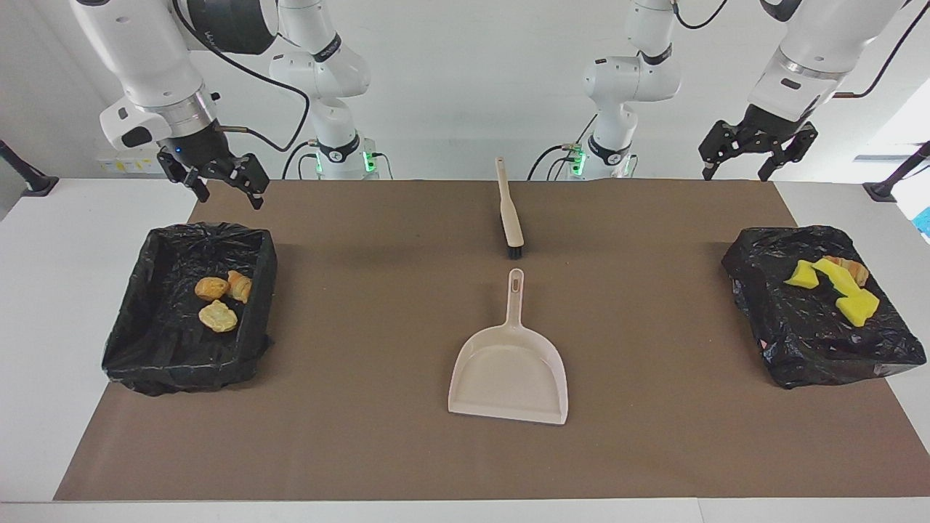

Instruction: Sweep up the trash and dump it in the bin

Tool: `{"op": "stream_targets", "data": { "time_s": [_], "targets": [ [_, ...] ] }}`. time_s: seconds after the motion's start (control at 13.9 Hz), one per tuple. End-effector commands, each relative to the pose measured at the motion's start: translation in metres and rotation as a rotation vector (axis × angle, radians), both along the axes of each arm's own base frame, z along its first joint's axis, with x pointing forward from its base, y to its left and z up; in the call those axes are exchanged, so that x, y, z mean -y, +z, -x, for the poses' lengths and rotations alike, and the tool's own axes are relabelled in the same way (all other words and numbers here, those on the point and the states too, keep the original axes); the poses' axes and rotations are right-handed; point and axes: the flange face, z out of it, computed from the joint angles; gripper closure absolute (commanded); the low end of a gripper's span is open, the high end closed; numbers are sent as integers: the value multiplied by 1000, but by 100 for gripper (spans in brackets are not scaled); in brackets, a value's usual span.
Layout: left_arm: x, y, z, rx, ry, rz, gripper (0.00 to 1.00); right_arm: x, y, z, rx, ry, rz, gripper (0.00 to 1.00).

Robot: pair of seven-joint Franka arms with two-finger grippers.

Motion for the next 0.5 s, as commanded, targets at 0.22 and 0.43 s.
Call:
{"op": "stream_targets", "data": {
  "time_s": [0.22,0.43],
  "targets": [
    [-14,15,3,19,-84,35,0,1,3,3,2,16,-10,0],
    [-14,15,2,27,-84,35,0,0,3,3,2,18,-10,0]
  ]
}}
